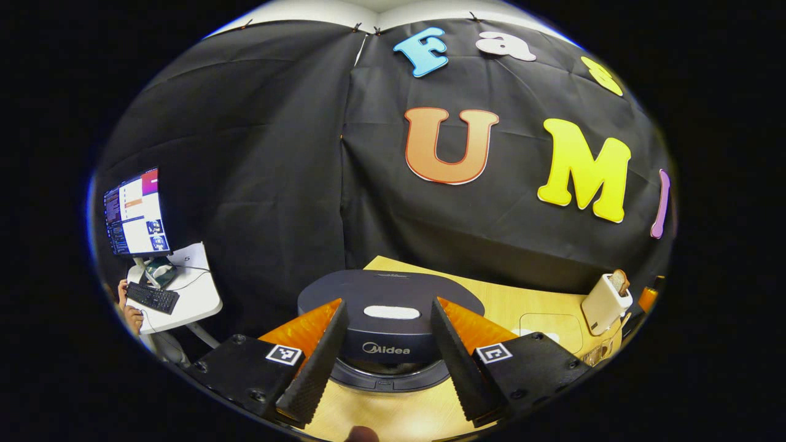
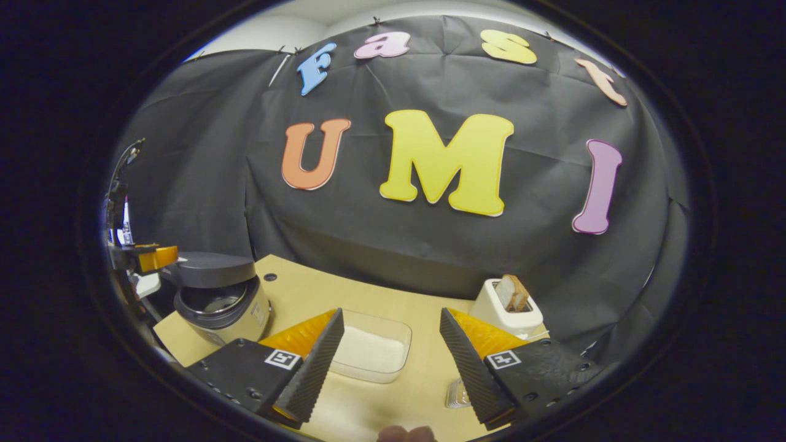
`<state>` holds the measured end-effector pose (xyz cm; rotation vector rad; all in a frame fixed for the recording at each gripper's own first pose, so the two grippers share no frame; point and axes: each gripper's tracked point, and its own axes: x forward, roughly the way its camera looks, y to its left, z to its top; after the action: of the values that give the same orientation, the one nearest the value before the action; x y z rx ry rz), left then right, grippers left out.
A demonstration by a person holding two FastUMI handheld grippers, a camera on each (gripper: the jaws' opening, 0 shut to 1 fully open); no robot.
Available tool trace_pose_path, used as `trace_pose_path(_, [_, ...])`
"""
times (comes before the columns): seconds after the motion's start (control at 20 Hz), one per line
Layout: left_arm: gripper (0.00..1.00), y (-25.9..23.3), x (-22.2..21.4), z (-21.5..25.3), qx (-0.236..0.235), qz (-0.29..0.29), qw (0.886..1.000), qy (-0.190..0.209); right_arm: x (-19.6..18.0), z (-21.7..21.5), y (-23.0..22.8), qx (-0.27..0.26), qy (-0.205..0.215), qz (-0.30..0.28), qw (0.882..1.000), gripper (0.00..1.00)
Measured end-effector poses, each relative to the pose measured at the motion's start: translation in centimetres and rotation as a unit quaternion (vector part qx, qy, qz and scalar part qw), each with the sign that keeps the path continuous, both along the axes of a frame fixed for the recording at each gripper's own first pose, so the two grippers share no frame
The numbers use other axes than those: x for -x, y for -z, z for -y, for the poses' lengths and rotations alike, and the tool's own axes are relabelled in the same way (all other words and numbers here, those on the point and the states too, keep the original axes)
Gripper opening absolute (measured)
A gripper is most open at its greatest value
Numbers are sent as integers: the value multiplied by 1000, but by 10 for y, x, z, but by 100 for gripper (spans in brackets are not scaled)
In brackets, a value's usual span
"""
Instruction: Close the left gripper, press the button to open the rice cooker; take a wooden spoon from the chopstick holder with the right hand, scoop a spoonful of rice and pour it into the rice cooker, then put the wooden spoon back into the chopstick holder.
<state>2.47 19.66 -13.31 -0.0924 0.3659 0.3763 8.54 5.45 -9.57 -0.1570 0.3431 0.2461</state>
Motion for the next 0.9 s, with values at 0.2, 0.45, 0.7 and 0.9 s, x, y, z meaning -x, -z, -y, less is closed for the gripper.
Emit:
trace_pose_path(0.2, [87,18,7,3,-8,-9,1000,-3,8,2,5,1,1,-8,1000,95])
trace_pose_path(0.45, [88,42,17,7,-5,-23,1000,-1,12,-1,7,5,-4,-11,1000,98])
trace_pose_path(0.7, [87,59,23,5,-18,-34,999,-1,17,-9,9,8,-14,-14,1000,98])
trace_pose_path(0.9, [88,76,27,7,-4,-44,999,-7,18,-14,7,11,-19,-13,1000,97])
